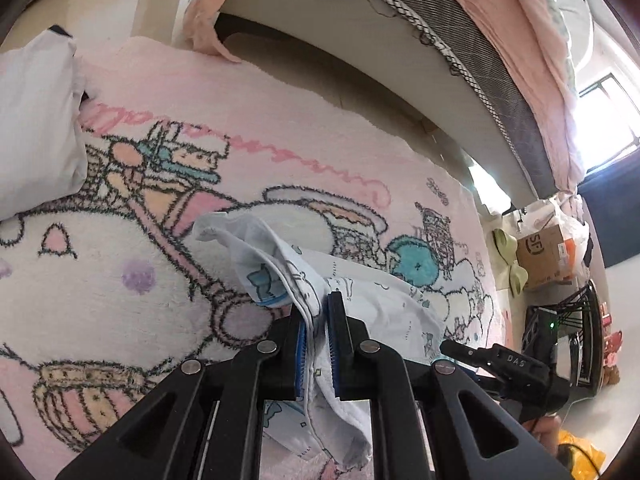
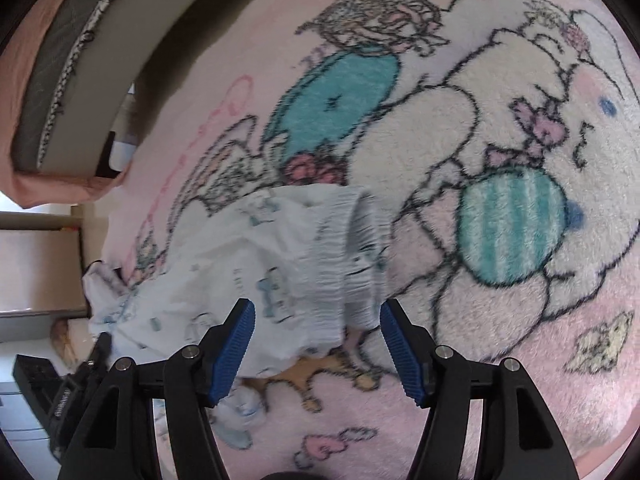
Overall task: Fold clothes
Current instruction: 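Grasp the elastic waistband with the right gripper while the left gripper holds the edge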
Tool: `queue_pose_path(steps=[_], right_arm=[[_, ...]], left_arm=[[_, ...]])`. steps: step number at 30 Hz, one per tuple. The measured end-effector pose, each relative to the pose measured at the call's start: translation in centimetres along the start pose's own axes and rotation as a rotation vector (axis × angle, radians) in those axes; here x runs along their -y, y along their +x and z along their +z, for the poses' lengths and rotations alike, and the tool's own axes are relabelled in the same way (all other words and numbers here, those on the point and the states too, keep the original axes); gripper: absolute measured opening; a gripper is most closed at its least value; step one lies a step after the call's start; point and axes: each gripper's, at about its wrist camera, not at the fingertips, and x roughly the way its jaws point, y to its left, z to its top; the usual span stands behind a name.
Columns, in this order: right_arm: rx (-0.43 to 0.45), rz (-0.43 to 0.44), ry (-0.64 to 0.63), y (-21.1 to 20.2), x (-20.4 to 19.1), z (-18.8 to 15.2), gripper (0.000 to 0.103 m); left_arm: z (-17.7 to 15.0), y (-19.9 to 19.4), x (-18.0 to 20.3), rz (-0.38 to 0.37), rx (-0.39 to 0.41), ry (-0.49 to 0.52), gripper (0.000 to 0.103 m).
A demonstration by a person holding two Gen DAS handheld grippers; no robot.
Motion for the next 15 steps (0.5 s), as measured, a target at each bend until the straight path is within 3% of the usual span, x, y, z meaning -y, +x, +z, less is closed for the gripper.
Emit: queue_pose_path(steps=[5, 15], right_arm=[[0.042, 0.065, -0.018, 0.9, 0.3, 0.0, 0.065], [0.042, 0.000, 0.025, 2.7, 1.2, -0.5, 0.065]], left_arm=[[0.0, 0.3, -0.2, 0.008, -0.009, -0.005, 0.008], [-0.1, 0.6, -0.8, 0.023, -0.020, -0.013, 0.008]])
